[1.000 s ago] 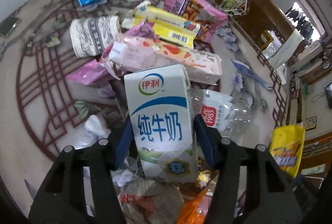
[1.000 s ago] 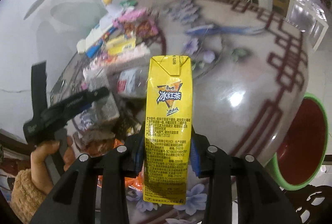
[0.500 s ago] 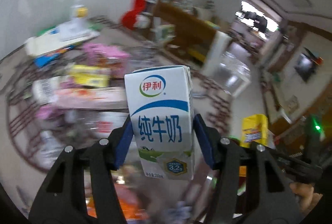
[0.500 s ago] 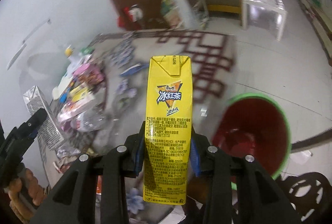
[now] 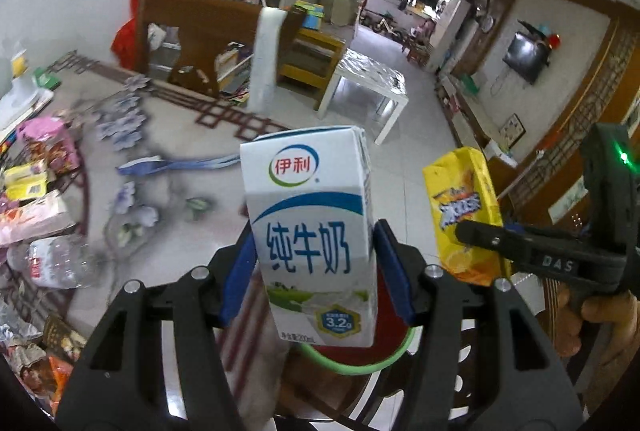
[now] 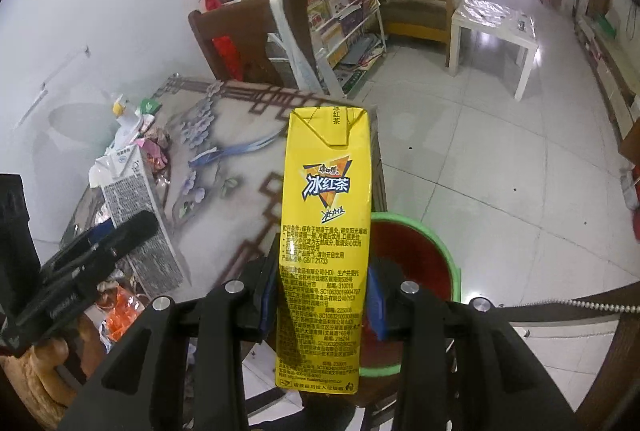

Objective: Collect trash
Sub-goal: 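Carry both cartons over the red bucket and open both tools to drop them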

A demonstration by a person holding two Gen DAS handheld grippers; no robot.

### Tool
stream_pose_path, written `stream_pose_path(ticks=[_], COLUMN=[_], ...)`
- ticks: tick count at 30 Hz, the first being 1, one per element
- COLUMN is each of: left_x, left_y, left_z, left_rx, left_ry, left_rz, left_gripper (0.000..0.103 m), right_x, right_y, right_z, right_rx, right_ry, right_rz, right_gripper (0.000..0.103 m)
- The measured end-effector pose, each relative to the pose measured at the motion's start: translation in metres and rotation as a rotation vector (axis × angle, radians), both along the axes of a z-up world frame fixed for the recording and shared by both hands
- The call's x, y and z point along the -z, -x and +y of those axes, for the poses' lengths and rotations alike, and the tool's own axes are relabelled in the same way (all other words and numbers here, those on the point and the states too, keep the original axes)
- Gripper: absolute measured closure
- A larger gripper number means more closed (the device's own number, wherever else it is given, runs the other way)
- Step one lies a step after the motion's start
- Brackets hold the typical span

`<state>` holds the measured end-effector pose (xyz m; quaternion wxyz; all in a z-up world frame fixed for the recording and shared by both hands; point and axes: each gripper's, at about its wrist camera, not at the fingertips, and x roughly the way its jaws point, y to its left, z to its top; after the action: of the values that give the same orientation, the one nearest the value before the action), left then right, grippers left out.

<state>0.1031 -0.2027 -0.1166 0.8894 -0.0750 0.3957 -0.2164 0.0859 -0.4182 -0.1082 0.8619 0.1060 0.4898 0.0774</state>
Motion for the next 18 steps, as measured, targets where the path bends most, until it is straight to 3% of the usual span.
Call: stream_pose_path(ticks=[10,13,14,15,18], left_x=[0.007,0.01,0.01,0.01,0.008], left_y=[-0.003,-0.007,-0.007,-0.007,-0.009], left_z=[-0.059,-0.067,-0.069,-0.071,-0.074], left_rx=[0.055,0.067,0.069,0.073,0.088], left_ry=[-0.022,-0.026,-0.028,-0.027,-0.022], left_rz=[0.031,0.03,0.026,0.021,0.022], left_gripper=[0.047,0.033,0.025,0.025,0.022], right_x=[0.021,0.027,0.029,0.03,0.028], right_y=[0.0,0.002,0.004,0.005,0.009], right_z=[-0.024,-0.036,-0.04,-0.046,-0.058], right_rx=[0.045,0.085,0.1,0.126,0.168], right_ry=[-0.002,0.013,0.013,0.009,0.009], right_rz=[0.038,0.041,0.04,0.035,0.03], right_gripper=[0.067,0.065,0.058,0.047,0.044])
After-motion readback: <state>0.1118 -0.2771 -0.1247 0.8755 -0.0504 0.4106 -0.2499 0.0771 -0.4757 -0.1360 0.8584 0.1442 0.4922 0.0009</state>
